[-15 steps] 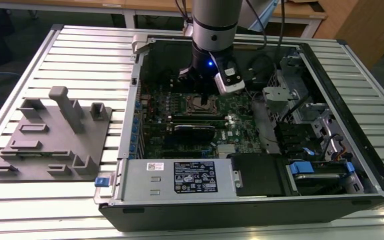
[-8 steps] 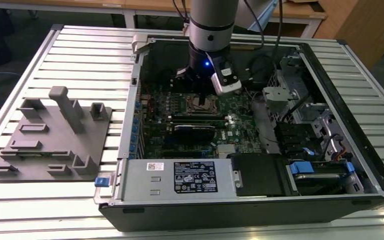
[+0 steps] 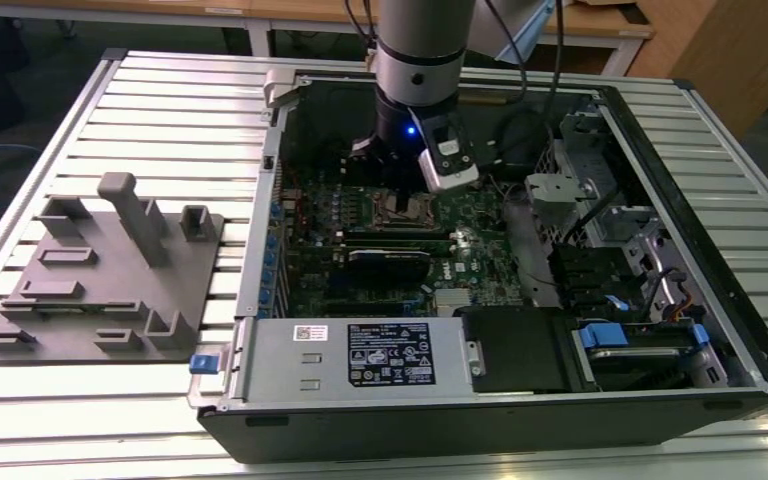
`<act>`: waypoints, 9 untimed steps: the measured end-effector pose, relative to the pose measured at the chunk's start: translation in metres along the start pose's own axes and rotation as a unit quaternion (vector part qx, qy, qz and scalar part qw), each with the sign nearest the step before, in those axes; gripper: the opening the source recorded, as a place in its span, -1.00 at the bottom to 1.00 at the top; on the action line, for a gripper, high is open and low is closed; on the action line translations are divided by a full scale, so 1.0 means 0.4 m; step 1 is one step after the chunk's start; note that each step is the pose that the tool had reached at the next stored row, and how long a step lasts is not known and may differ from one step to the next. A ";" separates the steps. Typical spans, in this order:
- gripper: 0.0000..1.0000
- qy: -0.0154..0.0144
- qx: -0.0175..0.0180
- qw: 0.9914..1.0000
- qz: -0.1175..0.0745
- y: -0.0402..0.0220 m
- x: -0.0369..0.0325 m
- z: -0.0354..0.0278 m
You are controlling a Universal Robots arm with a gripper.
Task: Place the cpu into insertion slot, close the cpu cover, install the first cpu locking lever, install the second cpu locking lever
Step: 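Install the second cpu locking lever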
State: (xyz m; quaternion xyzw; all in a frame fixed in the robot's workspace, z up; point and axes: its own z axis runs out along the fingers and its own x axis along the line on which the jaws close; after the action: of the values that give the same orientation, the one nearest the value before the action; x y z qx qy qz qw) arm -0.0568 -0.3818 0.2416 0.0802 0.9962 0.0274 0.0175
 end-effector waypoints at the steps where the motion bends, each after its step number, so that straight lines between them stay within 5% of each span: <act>1: -0.79 0.000 0.000 1.000 0.000 0.000 0.001 0.001; 9: -0.79 0.000 0.000 1.000 0.000 -0.004 0.015 0.011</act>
State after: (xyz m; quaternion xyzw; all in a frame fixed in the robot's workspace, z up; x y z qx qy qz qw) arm -0.0629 -0.3820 0.2369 0.0803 0.9962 0.0275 0.0175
